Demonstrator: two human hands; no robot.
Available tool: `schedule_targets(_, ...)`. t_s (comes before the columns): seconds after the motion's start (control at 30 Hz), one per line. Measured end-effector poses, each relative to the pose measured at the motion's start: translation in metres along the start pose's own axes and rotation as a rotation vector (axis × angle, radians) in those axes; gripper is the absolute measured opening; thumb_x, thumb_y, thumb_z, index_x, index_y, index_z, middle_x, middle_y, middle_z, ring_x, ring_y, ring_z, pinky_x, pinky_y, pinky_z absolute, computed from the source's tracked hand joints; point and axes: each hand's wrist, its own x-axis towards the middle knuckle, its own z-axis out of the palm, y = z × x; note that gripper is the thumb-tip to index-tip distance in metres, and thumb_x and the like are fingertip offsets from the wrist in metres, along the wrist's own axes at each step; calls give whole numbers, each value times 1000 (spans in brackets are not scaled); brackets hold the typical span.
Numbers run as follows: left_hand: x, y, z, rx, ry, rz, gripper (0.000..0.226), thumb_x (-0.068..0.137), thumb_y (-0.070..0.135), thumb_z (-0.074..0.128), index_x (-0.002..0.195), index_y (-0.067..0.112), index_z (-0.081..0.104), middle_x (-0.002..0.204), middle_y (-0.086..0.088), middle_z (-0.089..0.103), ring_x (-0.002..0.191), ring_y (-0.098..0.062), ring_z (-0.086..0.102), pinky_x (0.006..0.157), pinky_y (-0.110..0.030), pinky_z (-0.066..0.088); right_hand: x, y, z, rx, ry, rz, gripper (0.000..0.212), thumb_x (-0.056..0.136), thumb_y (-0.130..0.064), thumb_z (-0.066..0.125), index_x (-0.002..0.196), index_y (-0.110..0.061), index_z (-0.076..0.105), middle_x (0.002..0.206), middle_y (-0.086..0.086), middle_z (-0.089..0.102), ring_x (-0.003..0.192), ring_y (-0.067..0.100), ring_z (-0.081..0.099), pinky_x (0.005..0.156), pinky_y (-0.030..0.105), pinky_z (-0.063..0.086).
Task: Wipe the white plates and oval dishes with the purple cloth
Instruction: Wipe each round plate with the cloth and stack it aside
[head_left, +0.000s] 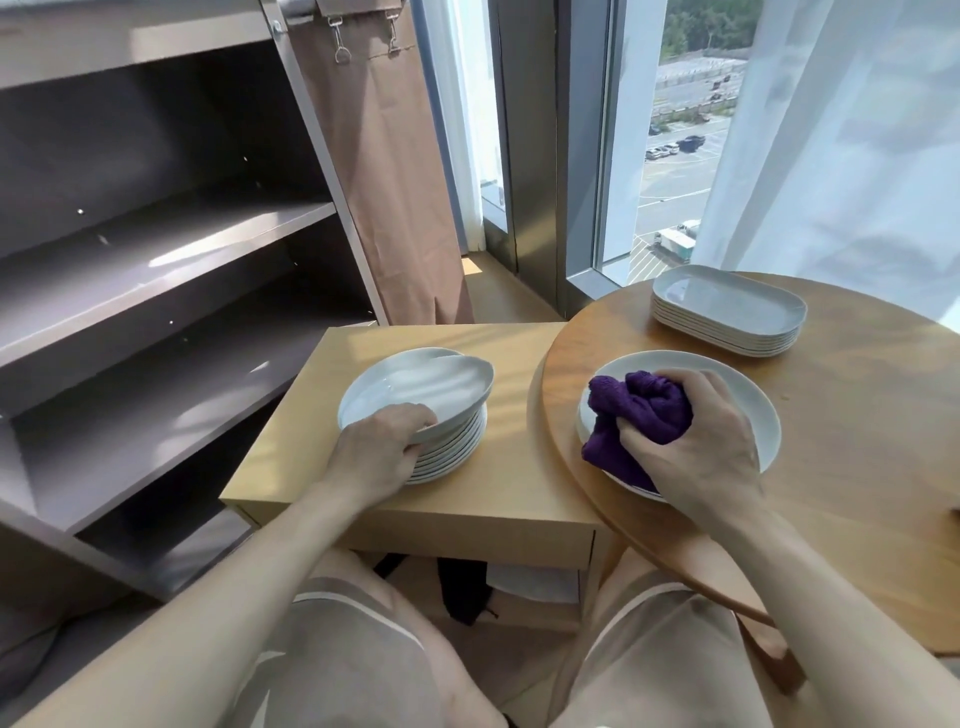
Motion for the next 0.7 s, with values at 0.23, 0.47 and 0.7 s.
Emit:
schedule_targets(0.23,-2,-11,8,-31,-215,44,21,98,21,57,118,28,51,122,17,53,114,-14,48,88,-34,39,3,2,-3,-4,9,35,42,73,-31,84,110,-30,65,108,-12,61,99,9,56,85,31,47)
schedule_targets(0.47,-2,-10,6,-77,-242,12,21,98,34,61,116,31,50,119,21,50,113,-9,47,91,-33,41,11,11,-15,-38,112,91,46,70,-35,83,106,-49,56,104,-19,56,96,3,53,85,18,39)
schedule_targets(0.7,1,-6,8,-49,-225,-27,26,103,52,47,114,29,52,115,20,51,112,-10,49,84,-31,36,19,26,-35,-30,193,223,42,72,-39,82,108,-43,61,112,-12,62,95,2,55,83,17,39)
